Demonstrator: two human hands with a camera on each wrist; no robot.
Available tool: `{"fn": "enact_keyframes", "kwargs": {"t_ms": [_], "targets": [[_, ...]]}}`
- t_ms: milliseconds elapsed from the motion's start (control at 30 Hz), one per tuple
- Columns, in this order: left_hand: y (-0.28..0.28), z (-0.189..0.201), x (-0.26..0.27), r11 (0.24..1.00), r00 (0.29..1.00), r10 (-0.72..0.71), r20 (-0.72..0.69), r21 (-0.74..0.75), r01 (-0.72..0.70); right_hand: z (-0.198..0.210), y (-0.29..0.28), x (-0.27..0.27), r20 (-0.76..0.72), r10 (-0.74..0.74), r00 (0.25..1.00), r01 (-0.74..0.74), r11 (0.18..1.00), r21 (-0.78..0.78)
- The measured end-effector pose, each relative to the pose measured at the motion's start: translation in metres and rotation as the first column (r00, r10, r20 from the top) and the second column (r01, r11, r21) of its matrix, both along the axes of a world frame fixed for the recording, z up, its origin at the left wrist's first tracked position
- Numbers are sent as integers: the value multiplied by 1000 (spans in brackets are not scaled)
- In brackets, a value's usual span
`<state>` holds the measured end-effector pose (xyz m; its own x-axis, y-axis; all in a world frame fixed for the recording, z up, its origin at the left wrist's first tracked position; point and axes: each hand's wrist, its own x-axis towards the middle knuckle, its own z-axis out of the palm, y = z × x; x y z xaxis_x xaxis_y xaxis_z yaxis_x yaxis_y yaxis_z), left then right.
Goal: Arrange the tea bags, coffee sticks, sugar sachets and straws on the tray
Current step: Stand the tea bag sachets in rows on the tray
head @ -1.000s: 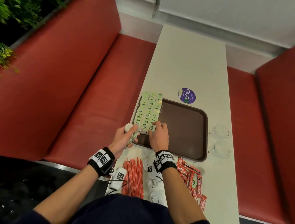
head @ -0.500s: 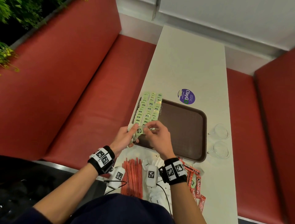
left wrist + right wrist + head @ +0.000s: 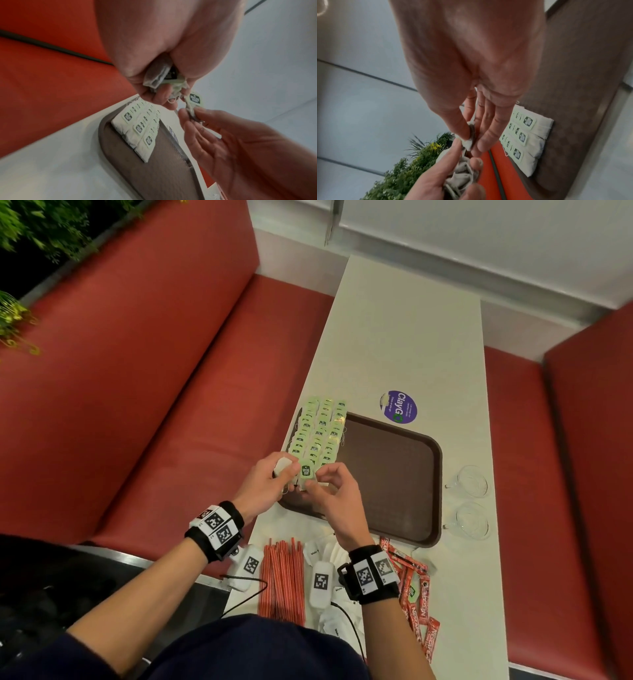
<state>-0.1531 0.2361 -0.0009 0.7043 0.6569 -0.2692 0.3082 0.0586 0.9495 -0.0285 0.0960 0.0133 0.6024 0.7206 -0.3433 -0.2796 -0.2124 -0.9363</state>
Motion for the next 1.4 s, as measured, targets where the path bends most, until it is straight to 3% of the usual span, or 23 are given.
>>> {"fn": "enact_keyframes", "kwargs": {"t_ms": [167,300,400,567,700,833,933,1100,1233,1400], "targets": [[6,8,-2,961,994,-80,-80,258,98,3,-3,9,229,187,955,-148,973,-177],[10,1,-2,928,981,-175,-83,320,192,8,1,11,321,140,937,-104,987,-125],[11,-2,-3,935,978,-192,-86,288,209,5,6,11,404,104,909,-65,992,-110],[8,-11,-6,941,977,-198,-74,266,210,-5,10,10,317,-5,948,33,996,-82],[6,-15,-7,981,995,-81,-65,171,91,-12,14,10,318,-37,947,70,993,-90],[7,-22,-16,990,990,141,-23,-4,-141,-27,23,16,465,-72,882,167,972,-167],[8,-28,-24,966,973,231,-14,-113,-231,-41,33,17,480,67,875,74,960,-268],[10,-29,-32,950,962,272,-11,-159,-270,-62,52,4,465,285,838,-95,916,-389],[11,-23,-35,943,960,281,-9,-181,-278,-75,63,-4,505,311,805,-76,898,-433],[9,-21,-36,949,963,269,16,-177,-262,-78,66,-10,638,339,692,-2,884,-468]]}}
